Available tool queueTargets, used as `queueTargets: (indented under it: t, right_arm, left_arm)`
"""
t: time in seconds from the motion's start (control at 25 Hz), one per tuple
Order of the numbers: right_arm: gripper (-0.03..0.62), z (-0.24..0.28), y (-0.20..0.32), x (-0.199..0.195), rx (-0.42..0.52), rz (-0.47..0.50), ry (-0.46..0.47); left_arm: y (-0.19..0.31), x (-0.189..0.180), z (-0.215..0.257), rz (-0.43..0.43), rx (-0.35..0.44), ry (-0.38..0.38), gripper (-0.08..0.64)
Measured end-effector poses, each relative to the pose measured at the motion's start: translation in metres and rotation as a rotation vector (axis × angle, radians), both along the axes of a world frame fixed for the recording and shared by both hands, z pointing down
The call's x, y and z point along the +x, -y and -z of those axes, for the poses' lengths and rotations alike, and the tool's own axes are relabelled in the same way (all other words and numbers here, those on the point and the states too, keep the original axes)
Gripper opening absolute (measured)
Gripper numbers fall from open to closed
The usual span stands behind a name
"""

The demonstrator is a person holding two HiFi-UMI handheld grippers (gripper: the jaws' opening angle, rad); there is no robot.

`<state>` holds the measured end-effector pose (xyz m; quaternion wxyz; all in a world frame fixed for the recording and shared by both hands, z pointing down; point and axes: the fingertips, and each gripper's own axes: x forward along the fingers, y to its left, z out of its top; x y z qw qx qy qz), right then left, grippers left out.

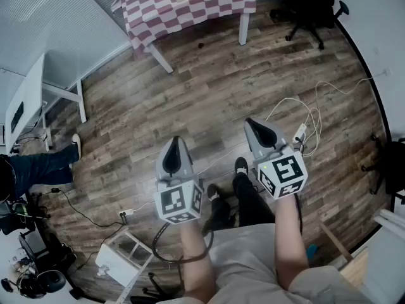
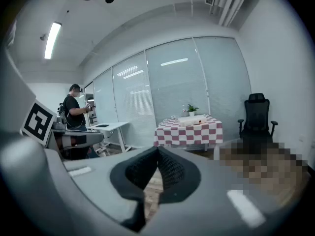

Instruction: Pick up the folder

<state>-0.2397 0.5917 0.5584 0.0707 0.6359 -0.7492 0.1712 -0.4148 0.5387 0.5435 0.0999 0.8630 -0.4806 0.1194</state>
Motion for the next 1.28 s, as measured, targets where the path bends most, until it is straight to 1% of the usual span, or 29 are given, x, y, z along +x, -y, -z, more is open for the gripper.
queueTargets:
  t: [0.2,0.28,0.4,0.52,0.64,0.8,0.92,1.0,1.16,1.28]
  right_arm:
    - [0.002,-0.01,0.03,0.073,0.013,-0.026,0.013]
    - [0.002,-0.015,0.04,0.092,0.012,-0.037,0.024]
    - [0.002,-0.016,0.048,0.109,0.012,-0.033,0.027]
    - [0.002,-0.009,0.058,0.12,0.027,-0.034,0.036]
    - [0.002,0.006,0.069,0.125,0.058,-0.028,0.054]
    - [0.002,0.022,0.081,0.129,0.084,-0.017,0.044]
    - [0.002,0.03,0.091,0.137,0.096,-0.033,0.052]
    - [0.002,0.034,0.101,0.14,0.095,-0.033,0.048]
    - [0.002,0.029,0.123,0.136,0.062,0.023,0.012]
    - [0.002,0.025,0.142,0.141,0.06,0.039,-0.009]
  left_arm:
    - [0.024,0.06,-0.012,0.002,-0.002,0.019,0.008]
    - [0.03,0.077,-0.014,0.006,-0.001,0.023,0.008]
    - [0.035,0.095,-0.014,0.013,0.006,0.035,0.008]
    - [0.043,0.102,-0.011,0.037,0.012,0.036,0.008]
    - [0.051,0.104,-0.001,0.067,0.037,0.029,0.009]
    - [0.063,0.11,0.015,0.098,0.072,0.002,0.009]
    - [0.073,0.116,0.028,0.104,0.108,-0.015,0.008]
    - [0.084,0.12,0.035,0.109,0.134,-0.012,0.008]
    - [0.112,0.131,0.039,0.084,0.168,0.003,0.008]
    - [0.133,0.139,0.033,0.069,0.168,-0.003,0.008]
